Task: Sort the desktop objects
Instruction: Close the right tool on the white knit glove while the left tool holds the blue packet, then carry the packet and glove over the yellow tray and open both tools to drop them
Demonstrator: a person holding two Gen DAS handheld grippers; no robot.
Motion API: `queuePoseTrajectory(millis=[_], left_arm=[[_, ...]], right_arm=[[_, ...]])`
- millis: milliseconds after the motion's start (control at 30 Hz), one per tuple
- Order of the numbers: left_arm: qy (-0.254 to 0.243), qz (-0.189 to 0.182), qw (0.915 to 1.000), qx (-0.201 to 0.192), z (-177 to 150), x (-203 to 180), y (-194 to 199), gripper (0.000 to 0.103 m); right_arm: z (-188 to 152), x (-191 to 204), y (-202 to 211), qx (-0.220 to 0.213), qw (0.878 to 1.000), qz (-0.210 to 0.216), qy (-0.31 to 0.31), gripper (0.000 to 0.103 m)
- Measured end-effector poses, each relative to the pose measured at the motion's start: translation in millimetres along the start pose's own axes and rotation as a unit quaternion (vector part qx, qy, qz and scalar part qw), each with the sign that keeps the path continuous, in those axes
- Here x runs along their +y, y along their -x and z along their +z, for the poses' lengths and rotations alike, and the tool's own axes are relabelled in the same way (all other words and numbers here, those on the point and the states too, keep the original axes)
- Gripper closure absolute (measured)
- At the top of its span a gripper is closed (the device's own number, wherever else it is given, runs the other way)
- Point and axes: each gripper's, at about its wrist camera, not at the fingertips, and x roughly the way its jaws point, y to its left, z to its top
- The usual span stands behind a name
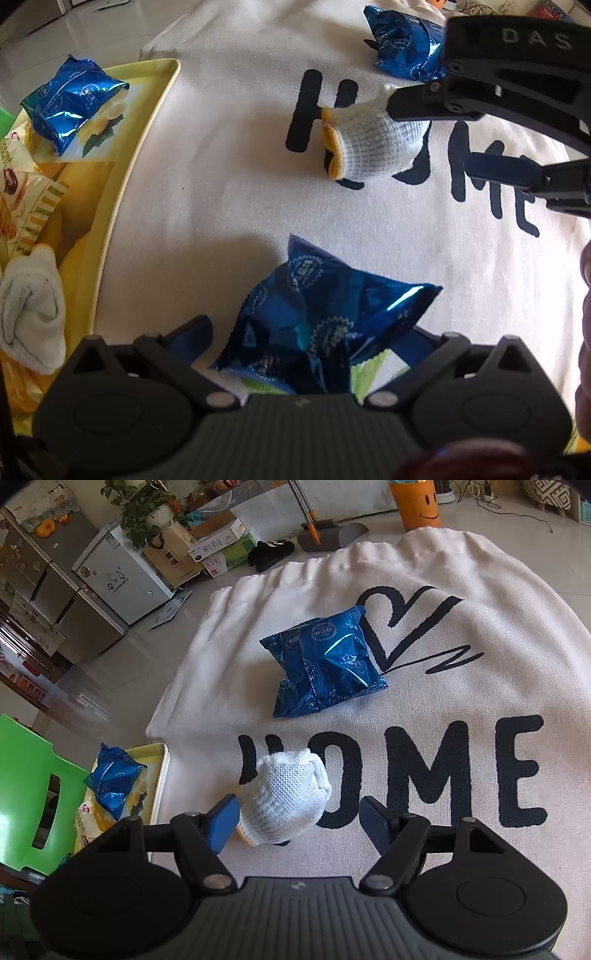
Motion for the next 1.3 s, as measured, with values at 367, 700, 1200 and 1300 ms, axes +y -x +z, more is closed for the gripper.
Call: queuePoseTrajectory(millis=[367,700,1200,1300], left_arm=[[-0.045,0.042,0.9981,0.0,-4.8,-7.5,-2.1,0.0],[-0.001,-0.002,0.9998,-0.019,-3.5,9.6,10.2,0.009],[0.03,-0.065,0.9967,-0.039,5.6,11.5,23.9,0.024],[0.045,-0.072,0.9955,-0.042,8.7,16.5,28.0,0.024]], right_arm=[[6.0,0.8,-28.1,0.017,1.0,0.014,0.0,0.047],[4.8,4.9,-35.0,0.01,1.0,0.023,0.006,0.057],[17.3,-13.6,-2.3,-0.029,0.998,0.04,-0.049,0.058],[17.0,-16.0,3.6,-0.032,0.997,0.043,-0.06,0.058]])
